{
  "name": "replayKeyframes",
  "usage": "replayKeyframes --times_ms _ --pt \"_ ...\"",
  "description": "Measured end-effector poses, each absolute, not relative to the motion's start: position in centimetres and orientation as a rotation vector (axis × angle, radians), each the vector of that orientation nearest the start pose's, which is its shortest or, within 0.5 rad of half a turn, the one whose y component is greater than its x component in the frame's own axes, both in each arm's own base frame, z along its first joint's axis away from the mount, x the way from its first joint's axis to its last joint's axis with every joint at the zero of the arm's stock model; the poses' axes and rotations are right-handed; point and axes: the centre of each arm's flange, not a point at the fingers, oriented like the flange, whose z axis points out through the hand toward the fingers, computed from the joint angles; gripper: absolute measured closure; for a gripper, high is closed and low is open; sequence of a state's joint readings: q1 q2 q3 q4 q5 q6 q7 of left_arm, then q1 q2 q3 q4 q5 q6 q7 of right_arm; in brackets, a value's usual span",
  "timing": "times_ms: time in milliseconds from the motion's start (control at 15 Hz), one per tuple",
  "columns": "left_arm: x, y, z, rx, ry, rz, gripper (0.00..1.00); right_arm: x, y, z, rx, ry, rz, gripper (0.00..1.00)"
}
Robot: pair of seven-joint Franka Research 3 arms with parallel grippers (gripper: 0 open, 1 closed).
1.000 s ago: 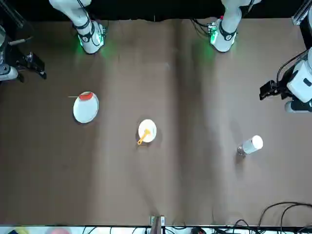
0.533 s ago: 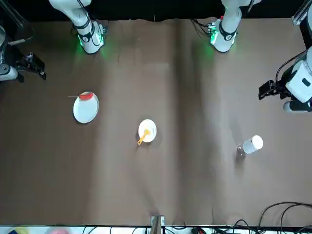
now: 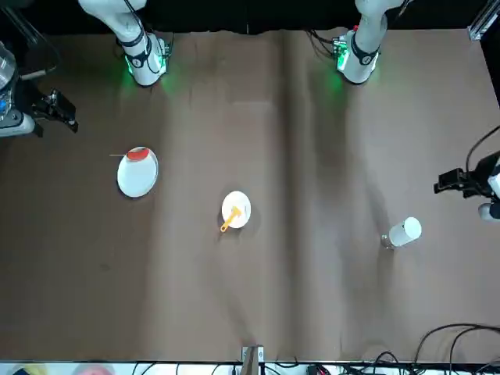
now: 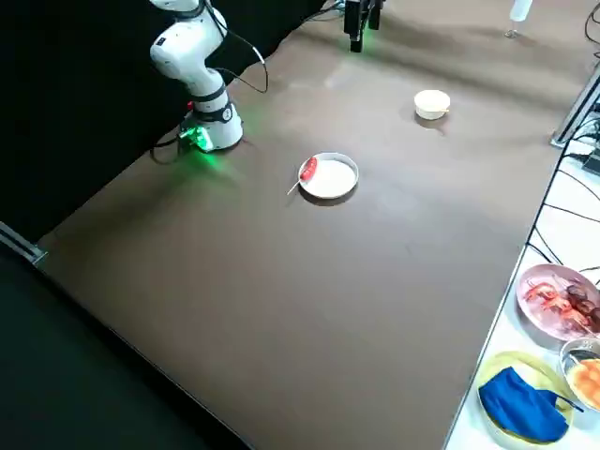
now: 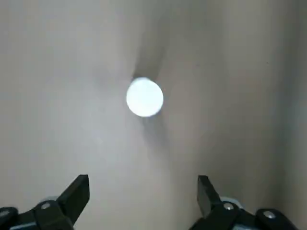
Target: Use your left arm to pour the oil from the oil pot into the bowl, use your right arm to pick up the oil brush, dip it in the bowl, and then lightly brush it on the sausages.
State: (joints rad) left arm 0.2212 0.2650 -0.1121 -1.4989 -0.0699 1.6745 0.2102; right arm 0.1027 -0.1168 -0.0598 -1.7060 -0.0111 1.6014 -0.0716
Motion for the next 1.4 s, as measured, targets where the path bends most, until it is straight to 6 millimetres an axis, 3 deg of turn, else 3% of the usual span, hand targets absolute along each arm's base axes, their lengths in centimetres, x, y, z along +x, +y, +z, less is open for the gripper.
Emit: replayKeyframes --times_ms 267,400,467,600,800,1000,1400 --pt "63.1 11.3 52.2 -3.252 0.432 -0.042 0.00 52.1 1.9 61.7 -3.141 -0.181 -0.014 0.00" --pt "62.4 14.9 52.9 -3.290 0.553 -0.142 0.00 52.2 2.0 60.4 -3.141 -0.182 -0.002 0.00" --pt "61.5 18.6 53.1 -3.339 0.600 -0.252 0.00 52.3 2.0 59.4 -3.140 -0.182 0.006 0.00" --pt "60.7 21.7 52.6 -3.391 0.640 -0.365 0.00 52.3 2.0 59.3 -3.141 -0.172 0.003 0.00" --pt "60.8 25.2 49.1 -3.492 0.783 -0.638 0.00 52.3 2.0 59.4 -3.143 -0.141 -0.004 0.00" --pt "61.3 27.9 44.5 -3.476 1.005 -0.974 0.00 52.3 1.9 59.6 -3.143 -0.135 -0.010 0.00" --pt "61.6 30.5 36.2 -3.154 1.487 -1.471 0.00 52.3 2.0 60.8 -3.143 -0.137 -0.041 0.00"
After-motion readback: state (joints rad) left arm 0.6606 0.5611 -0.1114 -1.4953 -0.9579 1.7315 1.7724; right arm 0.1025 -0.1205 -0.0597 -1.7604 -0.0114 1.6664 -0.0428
